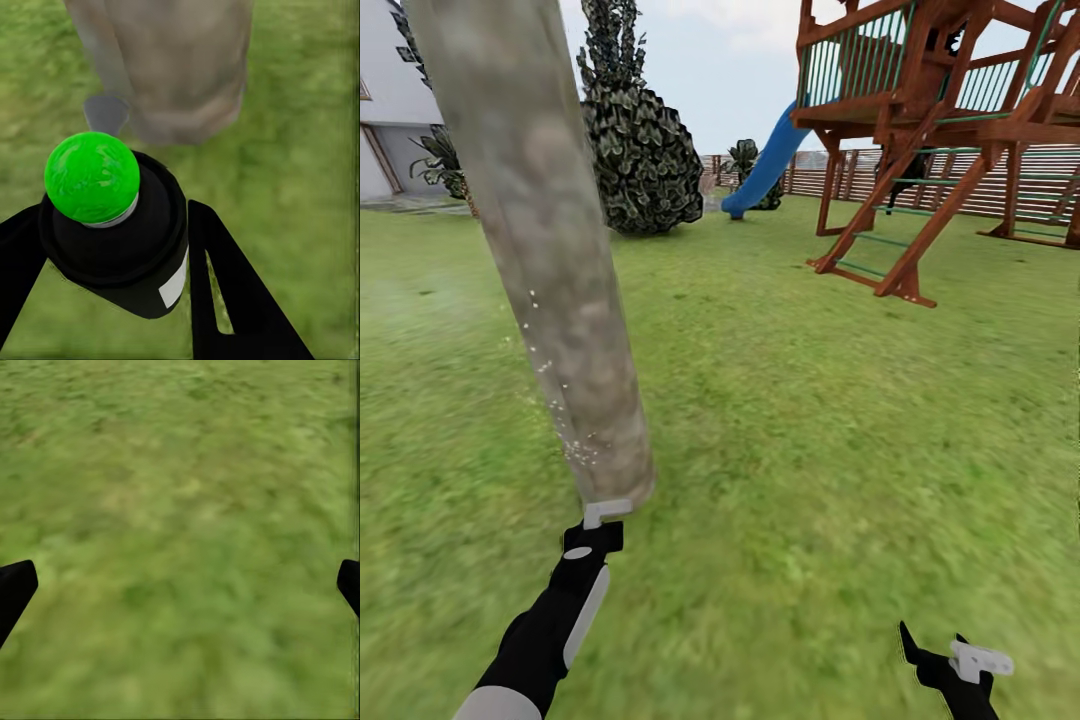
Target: In the garden, pick up the pesticide atomizer on the floor and spray pesticide onto both trees until each tree trunk is fully covered.
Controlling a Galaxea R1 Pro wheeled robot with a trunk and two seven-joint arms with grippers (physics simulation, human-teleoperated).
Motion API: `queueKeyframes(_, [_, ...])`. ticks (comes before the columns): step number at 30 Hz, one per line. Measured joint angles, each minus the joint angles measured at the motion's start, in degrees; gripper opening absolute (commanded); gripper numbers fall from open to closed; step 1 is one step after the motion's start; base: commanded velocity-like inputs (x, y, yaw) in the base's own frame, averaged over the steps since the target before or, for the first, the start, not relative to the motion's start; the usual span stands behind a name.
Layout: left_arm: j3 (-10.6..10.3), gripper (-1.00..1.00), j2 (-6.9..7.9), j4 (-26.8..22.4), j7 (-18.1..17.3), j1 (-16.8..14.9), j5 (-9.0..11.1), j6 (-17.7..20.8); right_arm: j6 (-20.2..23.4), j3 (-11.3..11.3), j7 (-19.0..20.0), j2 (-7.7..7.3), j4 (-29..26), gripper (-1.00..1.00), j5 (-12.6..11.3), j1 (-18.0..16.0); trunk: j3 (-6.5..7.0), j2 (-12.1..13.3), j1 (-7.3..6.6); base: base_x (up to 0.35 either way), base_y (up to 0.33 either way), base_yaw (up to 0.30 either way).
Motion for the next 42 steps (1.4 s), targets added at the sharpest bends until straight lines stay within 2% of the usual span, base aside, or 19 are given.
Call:
queueKeyframes(6, [0.00,-1.00,0.04,0.01,0.01,0.01,-0.05,0.00,0.00,0.00,0.00,0.04,0.00,1.00,0.00,0.00,0.00,0.00,0.00,0.160,-0.263,0.074])
queueKeyframes(42, [-0.08,-1.00,-0.01,0.01,0.00,0.02,-0.21,0.00,0.00,0.00,0.00,0.01,0.00,1.00,0.00,0.00,0.00,0.00,0.00,0.155,-0.261,0.275])
